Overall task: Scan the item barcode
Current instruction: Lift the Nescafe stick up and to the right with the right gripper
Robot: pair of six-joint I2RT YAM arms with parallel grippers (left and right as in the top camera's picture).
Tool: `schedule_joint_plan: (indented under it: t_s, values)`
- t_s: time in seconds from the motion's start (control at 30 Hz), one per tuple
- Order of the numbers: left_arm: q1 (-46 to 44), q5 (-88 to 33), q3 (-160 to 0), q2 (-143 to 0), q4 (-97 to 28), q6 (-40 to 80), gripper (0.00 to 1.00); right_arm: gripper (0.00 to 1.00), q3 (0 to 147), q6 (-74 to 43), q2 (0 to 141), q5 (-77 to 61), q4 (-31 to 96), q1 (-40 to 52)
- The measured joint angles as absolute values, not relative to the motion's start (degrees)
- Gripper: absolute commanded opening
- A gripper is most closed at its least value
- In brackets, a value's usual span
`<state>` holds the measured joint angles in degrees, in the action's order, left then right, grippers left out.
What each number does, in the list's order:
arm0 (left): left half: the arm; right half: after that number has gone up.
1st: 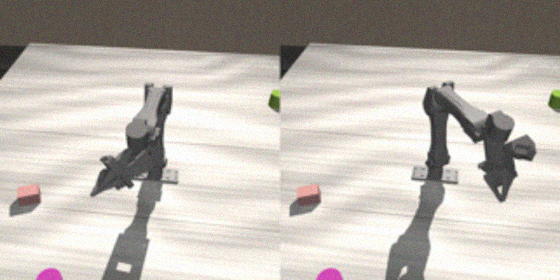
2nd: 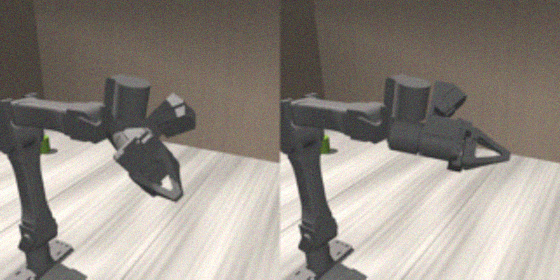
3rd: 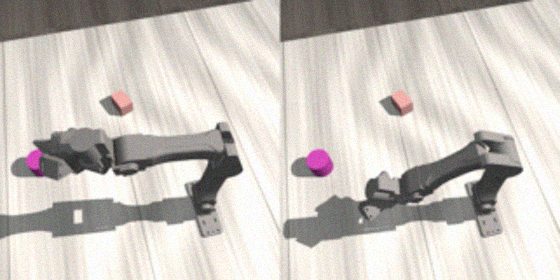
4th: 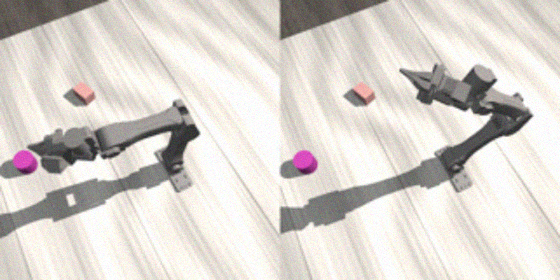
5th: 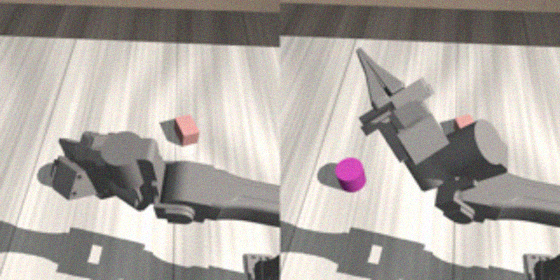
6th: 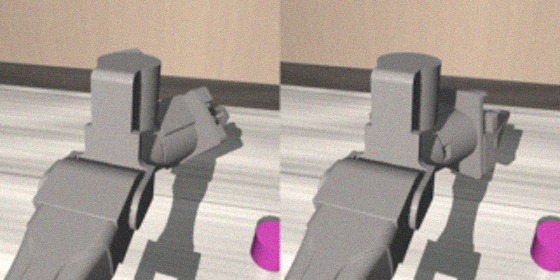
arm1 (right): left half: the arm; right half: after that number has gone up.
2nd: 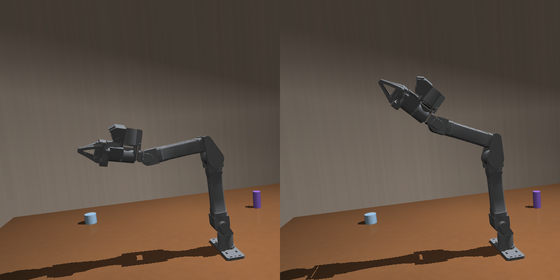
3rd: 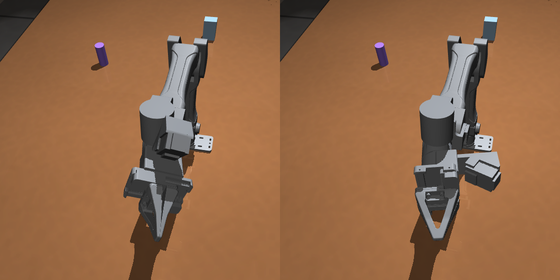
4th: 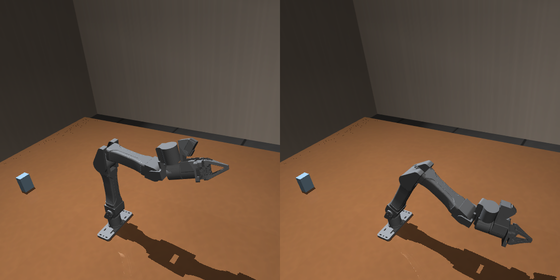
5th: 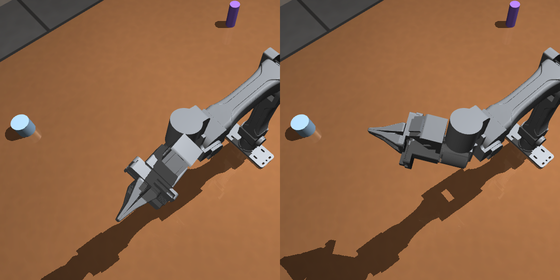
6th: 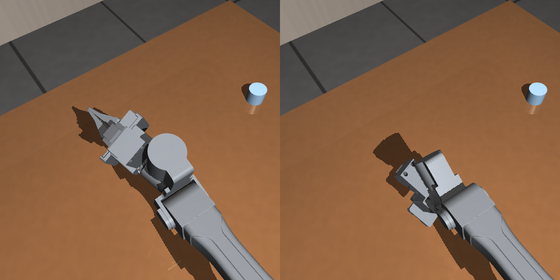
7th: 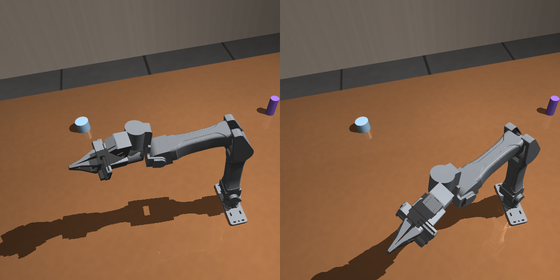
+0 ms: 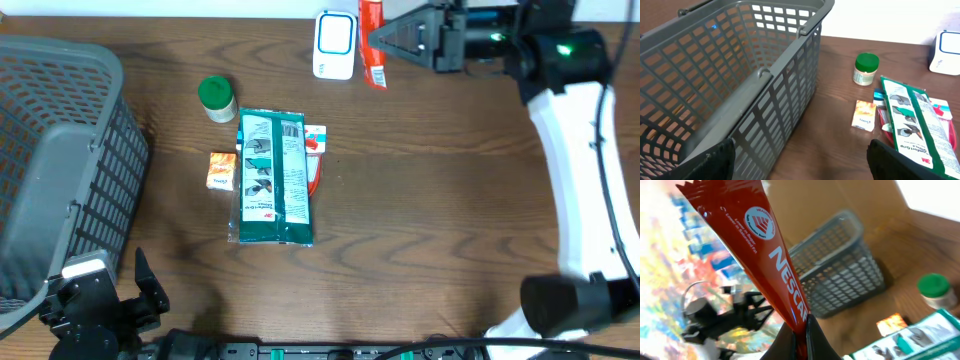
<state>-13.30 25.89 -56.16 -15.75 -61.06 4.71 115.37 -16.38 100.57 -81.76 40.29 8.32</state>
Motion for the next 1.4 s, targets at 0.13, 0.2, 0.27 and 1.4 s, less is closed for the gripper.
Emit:
schedule_joint_plan:
  t_s: [0.13, 0.2, 0.27, 1.4]
  values:
    - [-13.3, 25.89, -56.16, -15.75, -61.06, 4.69, 0.84, 0.01, 115.37, -17.76, 95.94, -82.74, 40.82, 8.32]
    - [-13.3, 25.89, -56.16, -15.75, -61.08, 4.69, 0.84, 0.01, 115.37, -18.24, 93.86, -82.72, 40.88, 8.32]
    - [-13.3, 25.89, -56.16, -15.75, -61.04, 4.69, 0.84, 0.01, 115.37, -18.68, 91.55, -82.67, 40.91, 8.32]
    - [-13.3, 25.85, -56.16, -15.75, -60.64, 4.71, 0.84, 0.01, 115.42, -52.62, 90.28, -67.61, 29.06, 5.96]
